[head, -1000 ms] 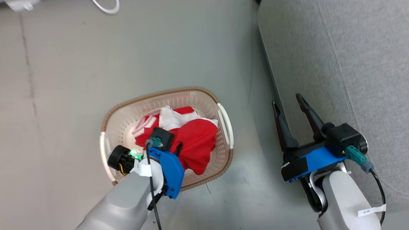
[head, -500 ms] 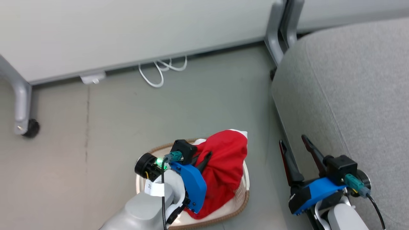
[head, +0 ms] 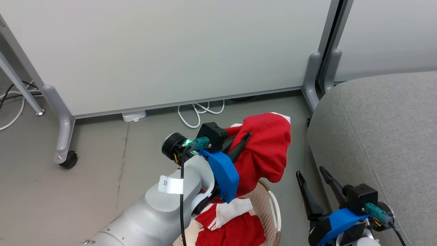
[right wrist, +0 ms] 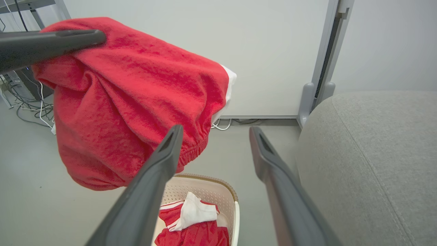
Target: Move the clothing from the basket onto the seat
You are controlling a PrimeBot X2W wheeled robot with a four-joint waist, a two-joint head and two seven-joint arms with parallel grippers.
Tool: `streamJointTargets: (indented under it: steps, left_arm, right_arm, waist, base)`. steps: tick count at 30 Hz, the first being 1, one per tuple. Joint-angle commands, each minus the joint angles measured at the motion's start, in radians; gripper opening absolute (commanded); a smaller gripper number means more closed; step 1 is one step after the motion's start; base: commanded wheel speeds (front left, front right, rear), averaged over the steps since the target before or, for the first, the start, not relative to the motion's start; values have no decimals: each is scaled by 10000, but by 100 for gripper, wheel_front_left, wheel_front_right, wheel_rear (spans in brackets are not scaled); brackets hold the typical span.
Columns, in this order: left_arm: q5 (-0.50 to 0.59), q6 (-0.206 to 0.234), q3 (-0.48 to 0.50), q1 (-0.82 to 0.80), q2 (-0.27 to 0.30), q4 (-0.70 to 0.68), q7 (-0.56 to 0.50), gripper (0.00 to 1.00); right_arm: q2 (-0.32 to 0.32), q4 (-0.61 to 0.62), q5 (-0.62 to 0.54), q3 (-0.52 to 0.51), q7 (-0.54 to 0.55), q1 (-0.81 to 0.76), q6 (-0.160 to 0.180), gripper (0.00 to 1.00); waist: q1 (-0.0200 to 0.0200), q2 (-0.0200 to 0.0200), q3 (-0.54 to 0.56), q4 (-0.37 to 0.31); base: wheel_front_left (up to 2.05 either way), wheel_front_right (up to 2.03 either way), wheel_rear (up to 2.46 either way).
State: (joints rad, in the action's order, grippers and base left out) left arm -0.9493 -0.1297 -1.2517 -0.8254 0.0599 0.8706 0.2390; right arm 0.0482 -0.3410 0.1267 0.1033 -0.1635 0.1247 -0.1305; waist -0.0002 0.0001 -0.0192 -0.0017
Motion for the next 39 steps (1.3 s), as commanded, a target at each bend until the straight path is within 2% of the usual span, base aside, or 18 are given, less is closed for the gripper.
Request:
streamJointTargets:
  steps: [1,11,30,34,39]
  left_arm:
    - [-21,-10,-66,-298,-15,-92,78,0]
    - [-91,-10,-139,-1103,-78,-264,217,0]
    - [-263,-10,-196,-912,-99,-119,273,0]
    - [-271,-10,-204,-923,-98,-181,275,0]
    - [-283,-10,-167,-900,-97,-284,275,0]
  right_arm:
    - [39,34,130,89,26,-174,-5,100]
    - [38,27,287,307,61,-245,-5,100]
    - [38,-55,378,547,74,-80,-5,100]
    - [38,-195,255,621,128,136,-5,100]
    - [41,-687,676,961,238,587,-5,100]
  waist:
    - [2,-1,156,97]
    - [2,-1,399,159]
    - [2,-1,274,-19]
    - [2,-1,245,-5]
    - [2,-1,225,13]
  base:
    - [0,0,0]
    - [0,0,0]
    - [0,0,0]
    - [0,0,0]
    - [0,0,0]
